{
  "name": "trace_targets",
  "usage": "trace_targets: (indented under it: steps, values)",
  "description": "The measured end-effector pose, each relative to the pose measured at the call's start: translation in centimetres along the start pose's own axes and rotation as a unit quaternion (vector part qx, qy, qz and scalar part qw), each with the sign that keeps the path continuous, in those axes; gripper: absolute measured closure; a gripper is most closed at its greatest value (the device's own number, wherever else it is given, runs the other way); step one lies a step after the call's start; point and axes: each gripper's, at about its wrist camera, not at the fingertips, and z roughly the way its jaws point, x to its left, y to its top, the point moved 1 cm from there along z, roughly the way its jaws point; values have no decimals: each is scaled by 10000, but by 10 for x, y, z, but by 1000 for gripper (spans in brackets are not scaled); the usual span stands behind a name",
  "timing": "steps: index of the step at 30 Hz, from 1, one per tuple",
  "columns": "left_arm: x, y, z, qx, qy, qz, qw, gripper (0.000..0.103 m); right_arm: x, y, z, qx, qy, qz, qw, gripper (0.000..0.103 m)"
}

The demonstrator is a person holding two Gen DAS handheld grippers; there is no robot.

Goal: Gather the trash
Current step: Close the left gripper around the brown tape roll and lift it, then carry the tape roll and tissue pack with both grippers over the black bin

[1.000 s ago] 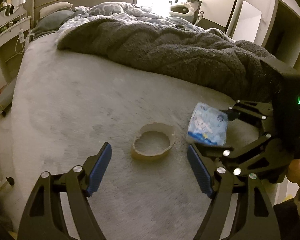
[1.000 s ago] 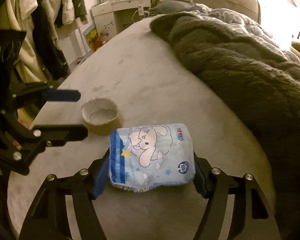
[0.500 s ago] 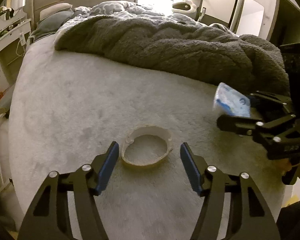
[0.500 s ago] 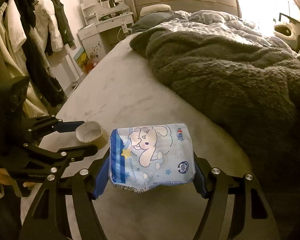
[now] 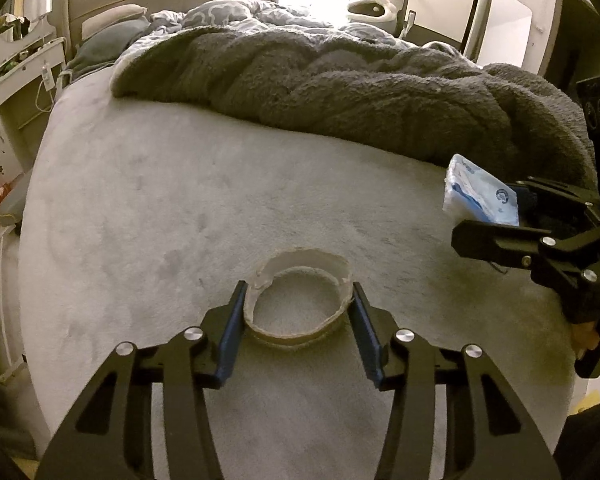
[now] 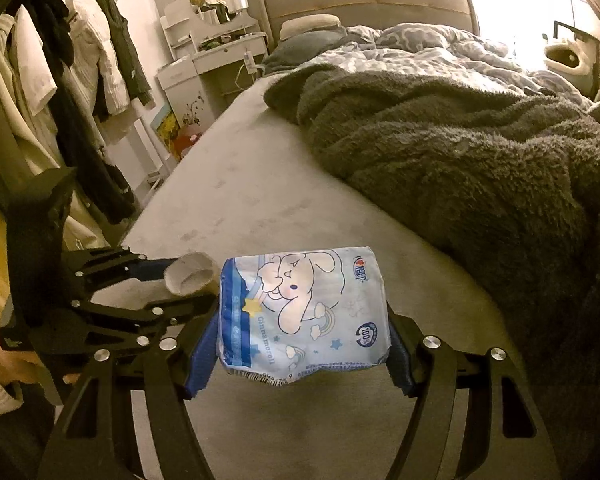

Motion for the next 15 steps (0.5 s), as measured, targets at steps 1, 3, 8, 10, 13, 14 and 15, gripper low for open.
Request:
trace_targets:
  steps: [1, 3, 8, 10, 13, 14, 15]
  values:
    - [-1, -1, -3, -19, -15, -2, 10000, 51, 3, 0, -3, -24, 1, 7, 10000, 33]
    - [-3, -4, -10, -54, -39, -13, 10000, 51, 8, -2, -8, -64, 2, 38, 10000, 33]
    - [-4, -16, -25, -82, -58, -114, 9999, 51, 20, -5, -20, -175, 35, 135, 9998, 33]
    - [-5, -20, -34, -114, 5, -23, 9999, 51, 28, -7, -25, -242, 83, 194, 9995, 33]
    - [0, -24, -49, -206, 34, -110, 9997, 51, 38, -11, -31, -275, 86, 173, 9994, 33]
    - [2, -25, -53, -232, 55, -127, 9996, 51, 42, -12, -32, -273, 73, 148, 9995, 33]
    - [4, -27, -59, -261, 77, -154, 9995, 51, 44, -13, -33, -273, 64, 140, 9995, 33]
